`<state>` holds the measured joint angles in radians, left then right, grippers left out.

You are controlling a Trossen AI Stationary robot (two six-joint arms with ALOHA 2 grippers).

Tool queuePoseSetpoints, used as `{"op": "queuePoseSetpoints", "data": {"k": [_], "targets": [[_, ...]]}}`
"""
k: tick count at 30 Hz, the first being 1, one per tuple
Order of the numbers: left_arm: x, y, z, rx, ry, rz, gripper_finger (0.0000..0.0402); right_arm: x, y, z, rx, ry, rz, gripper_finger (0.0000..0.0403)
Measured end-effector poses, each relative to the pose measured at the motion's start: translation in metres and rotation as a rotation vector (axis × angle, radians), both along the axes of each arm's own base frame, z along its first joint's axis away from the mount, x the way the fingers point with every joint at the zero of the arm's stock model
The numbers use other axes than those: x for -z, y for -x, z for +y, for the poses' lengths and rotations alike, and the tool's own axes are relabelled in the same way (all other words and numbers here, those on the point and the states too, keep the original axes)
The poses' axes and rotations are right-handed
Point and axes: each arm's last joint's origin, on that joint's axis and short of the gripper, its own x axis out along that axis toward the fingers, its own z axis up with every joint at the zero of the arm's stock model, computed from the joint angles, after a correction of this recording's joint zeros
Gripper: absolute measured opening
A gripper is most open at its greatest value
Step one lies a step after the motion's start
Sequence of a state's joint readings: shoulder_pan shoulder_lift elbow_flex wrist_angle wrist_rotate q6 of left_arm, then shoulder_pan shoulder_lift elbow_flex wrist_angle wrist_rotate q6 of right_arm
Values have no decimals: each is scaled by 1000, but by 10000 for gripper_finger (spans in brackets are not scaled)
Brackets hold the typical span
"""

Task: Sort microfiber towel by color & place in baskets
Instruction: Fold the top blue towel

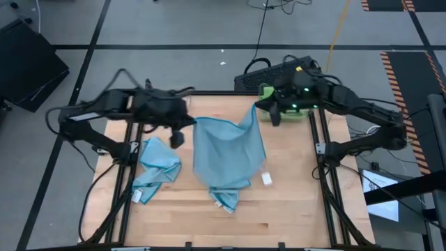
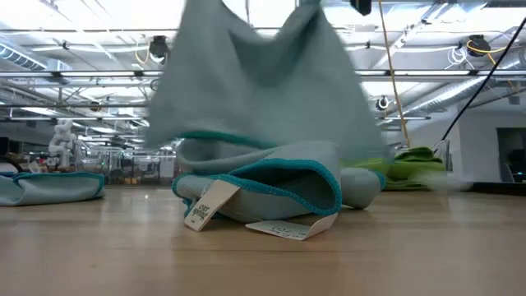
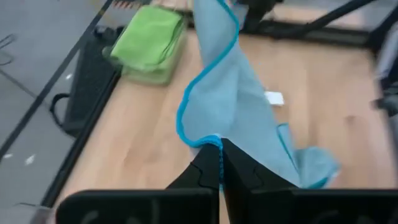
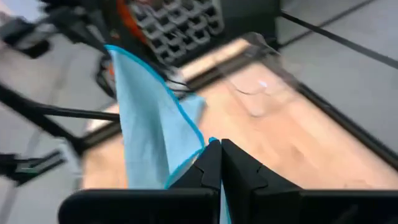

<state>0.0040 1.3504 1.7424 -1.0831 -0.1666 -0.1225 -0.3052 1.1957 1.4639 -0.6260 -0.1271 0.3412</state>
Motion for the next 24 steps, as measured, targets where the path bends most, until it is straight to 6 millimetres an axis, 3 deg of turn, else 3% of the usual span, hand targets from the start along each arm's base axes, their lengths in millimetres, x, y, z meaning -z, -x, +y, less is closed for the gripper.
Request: {"op": "queuePoseSetpoints", "data": {"k": [12, 24], "targets": [[64, -56, 53, -127, -175, 405, 7, 60, -35, -67, 110, 33, 310, 0], [134, -101, 112, -83, -72, 603, 5, 121, -56, -123, 107, 21, 490, 0]]}}
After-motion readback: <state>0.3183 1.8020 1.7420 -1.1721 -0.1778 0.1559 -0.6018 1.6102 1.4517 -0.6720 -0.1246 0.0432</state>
